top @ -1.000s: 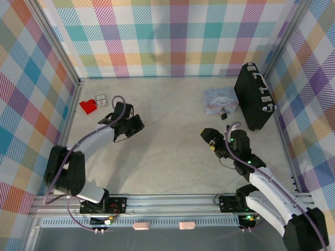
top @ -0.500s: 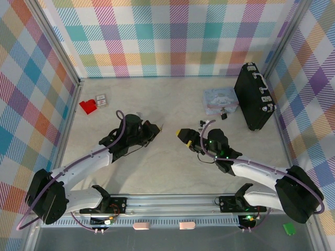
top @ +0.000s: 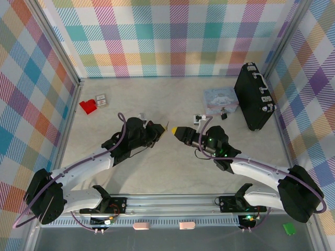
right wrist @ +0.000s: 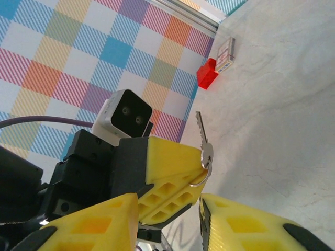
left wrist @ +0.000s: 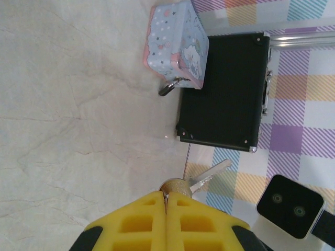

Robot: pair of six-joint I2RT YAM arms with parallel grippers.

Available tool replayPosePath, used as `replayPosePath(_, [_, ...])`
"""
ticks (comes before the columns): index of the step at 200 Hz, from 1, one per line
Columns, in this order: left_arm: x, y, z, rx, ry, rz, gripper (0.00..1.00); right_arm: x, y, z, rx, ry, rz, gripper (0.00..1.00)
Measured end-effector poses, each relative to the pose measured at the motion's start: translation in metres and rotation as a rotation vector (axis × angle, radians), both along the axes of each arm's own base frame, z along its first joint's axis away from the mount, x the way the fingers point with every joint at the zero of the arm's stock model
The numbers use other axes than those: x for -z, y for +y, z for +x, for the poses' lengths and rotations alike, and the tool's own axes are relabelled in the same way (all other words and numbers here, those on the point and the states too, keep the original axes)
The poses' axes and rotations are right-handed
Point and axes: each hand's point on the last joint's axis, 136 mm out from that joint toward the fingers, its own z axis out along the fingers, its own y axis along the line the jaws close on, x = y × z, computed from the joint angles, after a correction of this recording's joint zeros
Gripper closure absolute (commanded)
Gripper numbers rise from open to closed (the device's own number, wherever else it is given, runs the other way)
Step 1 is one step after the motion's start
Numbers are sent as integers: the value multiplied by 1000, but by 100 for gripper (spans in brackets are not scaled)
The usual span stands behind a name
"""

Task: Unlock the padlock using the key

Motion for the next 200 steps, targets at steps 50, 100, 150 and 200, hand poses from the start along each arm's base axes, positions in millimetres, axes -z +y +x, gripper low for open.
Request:
replayPosePath(50, [-5,-12,-8,35,-17,-15,100,10,-1,1,6,24,-54,66])
replayPosePath(100, [-12,-18,-11,53,-50,3,100,-1,5,2,-20,-5,-85,70])
replayPosePath(150, [-7,-19,-12,56,-44,20,100,9,2,4,-2,21,-134,70])
replayPosePath(200, [-7,-21,-15,66,-43,26,100,18,-1,5,12,41,-164,73])
